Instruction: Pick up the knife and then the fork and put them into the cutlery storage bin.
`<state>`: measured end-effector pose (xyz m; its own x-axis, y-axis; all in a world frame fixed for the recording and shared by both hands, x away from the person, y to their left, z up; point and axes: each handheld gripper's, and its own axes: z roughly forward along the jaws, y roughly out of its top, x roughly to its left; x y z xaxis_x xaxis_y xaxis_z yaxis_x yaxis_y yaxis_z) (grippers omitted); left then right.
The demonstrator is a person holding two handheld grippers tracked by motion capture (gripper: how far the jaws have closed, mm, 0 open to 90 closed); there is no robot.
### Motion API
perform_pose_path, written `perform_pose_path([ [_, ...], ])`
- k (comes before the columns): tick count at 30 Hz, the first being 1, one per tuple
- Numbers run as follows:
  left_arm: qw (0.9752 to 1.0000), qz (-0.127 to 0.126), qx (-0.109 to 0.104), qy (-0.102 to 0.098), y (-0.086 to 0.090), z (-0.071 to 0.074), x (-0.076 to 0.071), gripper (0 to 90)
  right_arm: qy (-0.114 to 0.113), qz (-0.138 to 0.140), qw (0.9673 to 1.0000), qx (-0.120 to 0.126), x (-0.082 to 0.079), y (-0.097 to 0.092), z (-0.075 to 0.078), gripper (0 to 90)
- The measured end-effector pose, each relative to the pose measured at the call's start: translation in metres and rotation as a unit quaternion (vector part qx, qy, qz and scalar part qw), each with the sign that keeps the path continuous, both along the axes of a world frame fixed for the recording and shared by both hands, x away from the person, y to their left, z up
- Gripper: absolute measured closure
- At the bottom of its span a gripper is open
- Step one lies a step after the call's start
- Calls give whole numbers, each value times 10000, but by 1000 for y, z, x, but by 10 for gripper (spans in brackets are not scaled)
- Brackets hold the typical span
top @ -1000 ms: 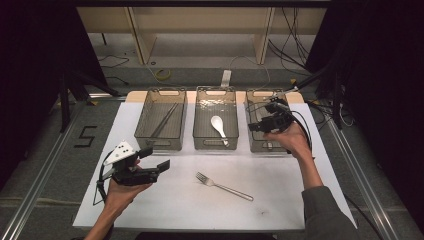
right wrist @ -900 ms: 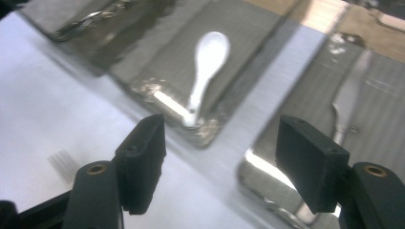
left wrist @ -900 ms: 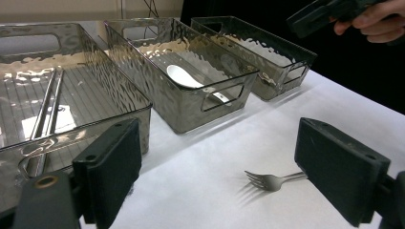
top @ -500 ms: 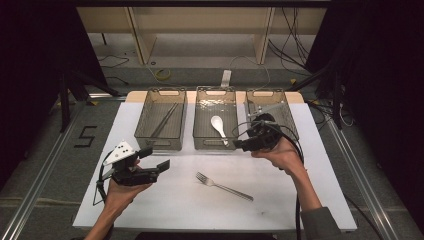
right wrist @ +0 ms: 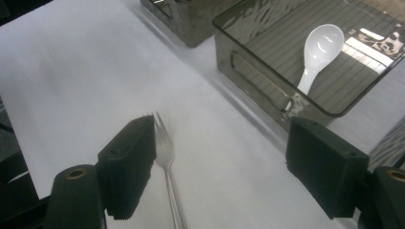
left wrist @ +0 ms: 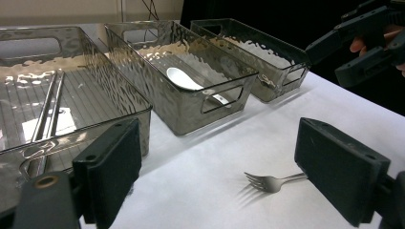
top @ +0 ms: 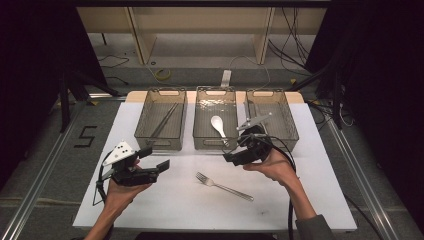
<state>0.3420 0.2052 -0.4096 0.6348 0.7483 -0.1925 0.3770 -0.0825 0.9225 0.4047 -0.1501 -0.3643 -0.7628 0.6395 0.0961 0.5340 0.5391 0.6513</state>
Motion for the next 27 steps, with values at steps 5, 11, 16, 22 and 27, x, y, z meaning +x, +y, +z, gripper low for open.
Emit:
perform_pose_path([
  [5,10000,-9,0,-3,0,0,0,157,4,88,9999,-80,-4,5,-5,266],
  [11,10000,-10,-2,-4,0,0,0,157,48,191,9997,-176,-7,10,-13,271],
  [16,10000,-13,4,-11,-1,0,0,157,136,274,9991,-295,-9,16,-21,272],
  [22,10000,-14,-3,-17,0,0,-1,157,200,327,9985,-399,-9,21,-27,271],
  [27,10000,-13,0,-19,0,0,-1,157,261,382,9978,-464,-10,23,-31,278],
])
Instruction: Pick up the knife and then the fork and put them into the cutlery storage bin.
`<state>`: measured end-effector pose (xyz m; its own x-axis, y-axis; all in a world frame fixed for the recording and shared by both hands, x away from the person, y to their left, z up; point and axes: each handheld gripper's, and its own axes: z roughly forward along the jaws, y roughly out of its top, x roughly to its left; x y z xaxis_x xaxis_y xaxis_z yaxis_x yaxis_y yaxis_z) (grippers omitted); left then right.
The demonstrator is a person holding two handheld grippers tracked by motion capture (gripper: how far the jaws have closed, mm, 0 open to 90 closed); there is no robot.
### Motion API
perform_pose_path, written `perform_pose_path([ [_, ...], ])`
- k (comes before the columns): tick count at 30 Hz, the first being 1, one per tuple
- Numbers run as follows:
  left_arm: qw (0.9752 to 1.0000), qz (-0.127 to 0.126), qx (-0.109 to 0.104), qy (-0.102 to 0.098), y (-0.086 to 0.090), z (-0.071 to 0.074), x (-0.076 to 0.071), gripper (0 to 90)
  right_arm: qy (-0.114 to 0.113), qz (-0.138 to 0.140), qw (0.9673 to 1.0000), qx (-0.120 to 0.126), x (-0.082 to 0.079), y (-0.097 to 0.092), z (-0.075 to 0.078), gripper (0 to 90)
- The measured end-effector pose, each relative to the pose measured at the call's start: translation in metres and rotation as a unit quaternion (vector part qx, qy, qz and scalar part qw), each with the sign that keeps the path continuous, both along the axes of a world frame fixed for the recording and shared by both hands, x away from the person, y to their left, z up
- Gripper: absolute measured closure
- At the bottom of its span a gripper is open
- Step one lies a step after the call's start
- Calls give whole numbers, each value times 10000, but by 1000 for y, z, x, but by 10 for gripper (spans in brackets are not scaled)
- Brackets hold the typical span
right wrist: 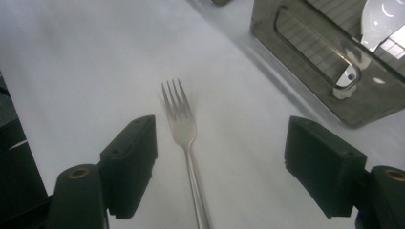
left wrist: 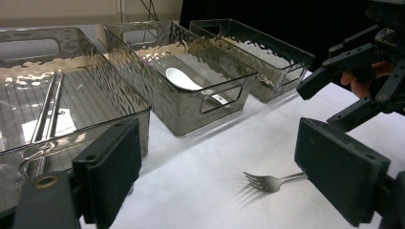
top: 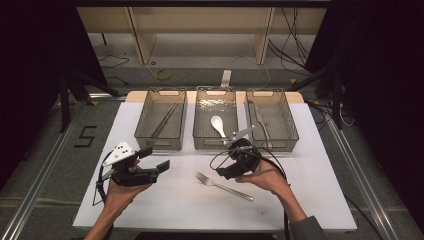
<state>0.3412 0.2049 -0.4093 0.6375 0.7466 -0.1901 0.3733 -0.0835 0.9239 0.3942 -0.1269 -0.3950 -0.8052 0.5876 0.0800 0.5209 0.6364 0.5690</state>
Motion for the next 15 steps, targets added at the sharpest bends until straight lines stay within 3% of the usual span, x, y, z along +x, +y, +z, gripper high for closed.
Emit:
perform_pose_path([
  [15,10000,2,-4,1,1,0,0,157,169,57,9989,-434,-2,9,-17,312],
])
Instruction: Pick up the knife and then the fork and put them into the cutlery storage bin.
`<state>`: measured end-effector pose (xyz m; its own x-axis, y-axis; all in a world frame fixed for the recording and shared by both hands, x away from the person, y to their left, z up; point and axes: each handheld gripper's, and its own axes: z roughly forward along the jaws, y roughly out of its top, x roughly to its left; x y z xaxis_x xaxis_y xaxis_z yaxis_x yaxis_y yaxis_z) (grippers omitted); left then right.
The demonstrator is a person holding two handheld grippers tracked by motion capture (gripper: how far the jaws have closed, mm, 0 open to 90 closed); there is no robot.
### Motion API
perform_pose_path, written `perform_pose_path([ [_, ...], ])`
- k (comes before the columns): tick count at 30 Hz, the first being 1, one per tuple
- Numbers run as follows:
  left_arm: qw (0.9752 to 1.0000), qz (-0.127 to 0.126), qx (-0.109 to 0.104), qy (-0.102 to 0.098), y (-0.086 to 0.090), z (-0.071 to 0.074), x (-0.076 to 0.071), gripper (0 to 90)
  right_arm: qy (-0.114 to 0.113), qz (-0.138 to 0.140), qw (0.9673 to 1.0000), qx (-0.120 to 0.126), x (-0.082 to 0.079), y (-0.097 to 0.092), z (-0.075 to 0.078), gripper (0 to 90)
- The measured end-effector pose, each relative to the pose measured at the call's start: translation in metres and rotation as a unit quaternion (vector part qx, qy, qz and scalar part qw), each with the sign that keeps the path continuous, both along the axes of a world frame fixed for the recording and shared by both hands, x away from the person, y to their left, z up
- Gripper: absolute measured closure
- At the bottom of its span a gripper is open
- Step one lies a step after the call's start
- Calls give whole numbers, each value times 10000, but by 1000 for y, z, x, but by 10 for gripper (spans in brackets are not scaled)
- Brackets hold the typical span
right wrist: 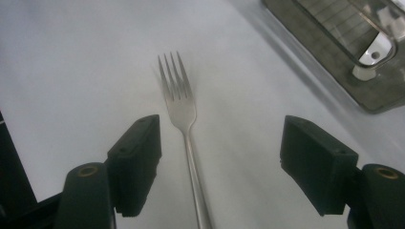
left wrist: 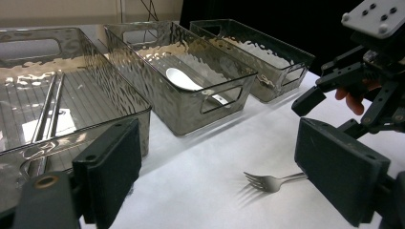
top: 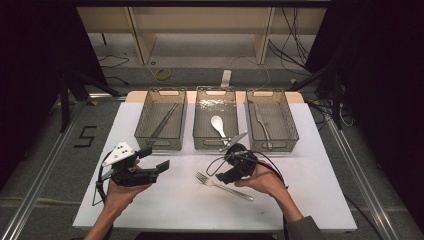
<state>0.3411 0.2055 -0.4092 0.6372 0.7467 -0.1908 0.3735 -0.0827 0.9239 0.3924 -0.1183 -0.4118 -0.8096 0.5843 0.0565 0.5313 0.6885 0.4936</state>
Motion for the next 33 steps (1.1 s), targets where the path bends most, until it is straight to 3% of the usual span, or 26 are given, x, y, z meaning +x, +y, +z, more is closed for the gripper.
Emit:
perform_pose_path([
  [18,10000,7,2,1,0,0,0,157,419,78,9981,-437,1,4,-22,453],
  [26,10000,0,8,0,0,0,0,157,591,257,9951,-752,-1,10,-35,562],
  [33,10000,-2,14,0,0,0,0,157,636,325,9937,-868,-1,11,-38,620],
])
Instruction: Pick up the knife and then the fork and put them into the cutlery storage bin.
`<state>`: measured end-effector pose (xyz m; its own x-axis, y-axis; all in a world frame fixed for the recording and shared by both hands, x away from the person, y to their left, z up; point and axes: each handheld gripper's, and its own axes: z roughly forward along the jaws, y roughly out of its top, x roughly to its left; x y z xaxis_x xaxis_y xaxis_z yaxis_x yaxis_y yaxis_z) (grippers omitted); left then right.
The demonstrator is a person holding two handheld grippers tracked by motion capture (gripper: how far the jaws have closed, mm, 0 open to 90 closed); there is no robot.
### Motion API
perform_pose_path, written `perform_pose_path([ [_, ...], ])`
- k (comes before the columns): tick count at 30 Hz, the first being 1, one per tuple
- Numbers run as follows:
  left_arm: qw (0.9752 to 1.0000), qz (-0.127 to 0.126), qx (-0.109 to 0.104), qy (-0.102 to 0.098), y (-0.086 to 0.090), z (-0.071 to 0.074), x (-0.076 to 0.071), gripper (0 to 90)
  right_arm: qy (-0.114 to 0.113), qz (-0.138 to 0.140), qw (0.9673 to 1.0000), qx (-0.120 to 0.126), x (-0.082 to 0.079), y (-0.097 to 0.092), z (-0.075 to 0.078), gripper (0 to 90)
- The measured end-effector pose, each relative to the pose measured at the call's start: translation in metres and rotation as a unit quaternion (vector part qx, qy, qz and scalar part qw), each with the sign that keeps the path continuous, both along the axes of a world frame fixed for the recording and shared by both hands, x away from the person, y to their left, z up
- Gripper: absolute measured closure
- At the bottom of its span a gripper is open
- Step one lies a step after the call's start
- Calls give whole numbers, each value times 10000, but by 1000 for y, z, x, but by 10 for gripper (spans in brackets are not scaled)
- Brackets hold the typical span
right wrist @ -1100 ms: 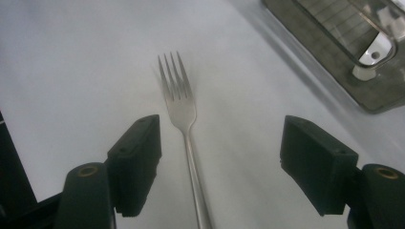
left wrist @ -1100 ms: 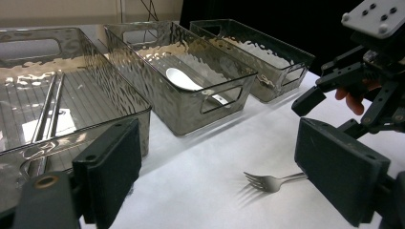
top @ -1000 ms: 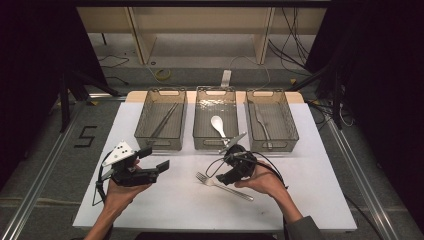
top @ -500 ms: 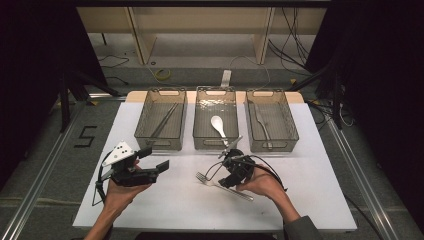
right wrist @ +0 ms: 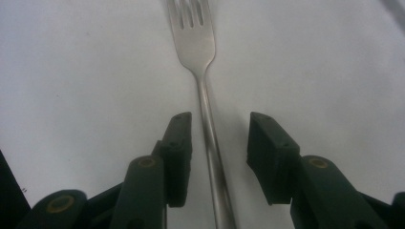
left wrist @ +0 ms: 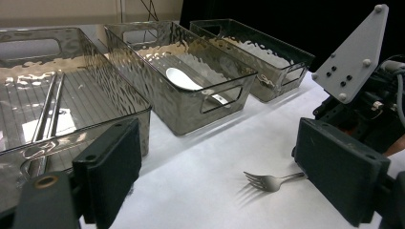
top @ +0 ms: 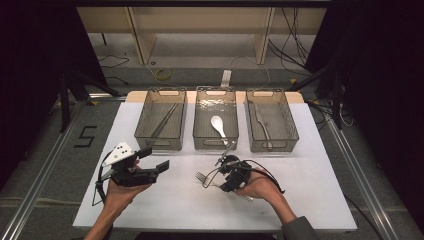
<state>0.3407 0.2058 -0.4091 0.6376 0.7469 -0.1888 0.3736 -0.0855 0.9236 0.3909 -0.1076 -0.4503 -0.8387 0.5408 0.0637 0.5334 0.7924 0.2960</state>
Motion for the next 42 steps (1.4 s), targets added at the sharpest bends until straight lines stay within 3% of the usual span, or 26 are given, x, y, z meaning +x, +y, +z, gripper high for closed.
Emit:
perform_pose_path([
  [21,10000,-4,7,3,-1,0,0,157,-69,226,9992,-326,-4,6,-8,766],
  [42,10000,-3,1,4,-1,0,0,157,-173,409,9983,-370,-6,11,-9,846],
])
